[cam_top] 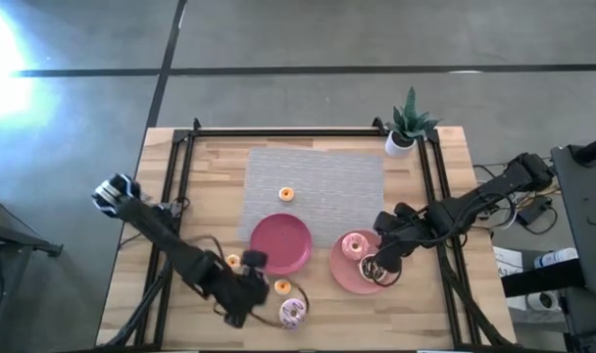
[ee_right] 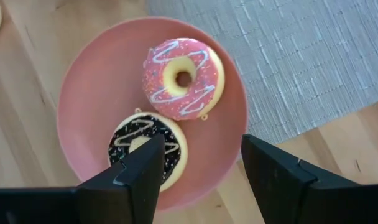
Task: Pick & Place donuts
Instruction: Put the big purple donut on the light pink plate
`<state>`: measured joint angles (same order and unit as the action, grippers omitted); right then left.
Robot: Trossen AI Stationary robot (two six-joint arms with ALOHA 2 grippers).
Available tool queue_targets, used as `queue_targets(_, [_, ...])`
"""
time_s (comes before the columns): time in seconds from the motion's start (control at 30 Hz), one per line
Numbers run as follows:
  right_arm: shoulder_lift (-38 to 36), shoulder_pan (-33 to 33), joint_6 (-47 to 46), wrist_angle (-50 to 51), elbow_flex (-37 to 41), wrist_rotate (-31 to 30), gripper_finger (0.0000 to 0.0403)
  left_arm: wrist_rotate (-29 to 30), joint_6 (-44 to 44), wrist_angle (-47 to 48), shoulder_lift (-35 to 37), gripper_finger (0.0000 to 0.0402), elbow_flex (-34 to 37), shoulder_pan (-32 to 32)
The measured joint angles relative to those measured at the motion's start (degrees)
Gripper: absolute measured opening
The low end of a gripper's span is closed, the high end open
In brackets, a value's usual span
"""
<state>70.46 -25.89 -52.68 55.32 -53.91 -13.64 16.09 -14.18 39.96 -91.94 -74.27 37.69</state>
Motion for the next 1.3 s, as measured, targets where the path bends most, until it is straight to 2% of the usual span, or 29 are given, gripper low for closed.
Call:
queue_targets(0.1, [0.0, -0.73, 0.91, 0.21, 0.02, 0.05, 0.0206, -0.21, 4.94, -0.11, -5.59, 0.0113, -4.23, 0.6])
queue_targets(0.33, [-0.39, -2.75, 1.93, 0.91, 0.02, 0.35, 0.0206, -0.14, 8.09, 0.24, -15.17, 0.0113, -11.23, 0.78])
queue_targets(0.77, [-1.07, -7.62, 1.81, 3.63, 0.02, 0.19, 0.0205, 0.47, 1.97, 3.48, -23.0, 0.0115, -21.5, 1.05])
queue_targets(0.9, [-1.07, -8.08, 1.7, 4.36, 0.02, 0.15, 0.0205, 1.33, 1.32, 3.63, -24.01, 0.0143, -22.22, 1.06])
queue_targets(1.0, [-1.07, -8.13, 1.6, 4.43, 0.02, 0.14, 0.0205, 2.69, -3.02, 5.0, -24.19, 0.017, -22.24, 0.46])
queue_targets(1.2, [-1.07, -8.13, 0.17, 4.43, 0.02, -0.12, 0.0205, 14.42, -26.25, 5.05, -22.43, 0.0177, -22.24, 0.53])
queue_targets(1.3, [-1.07, -8.13, 0.24, 4.41, 0.02, -0.89, 0.0205, 14.71, -28.52, 5.02, -22.23, 0.0177, -22.24, 1.47])
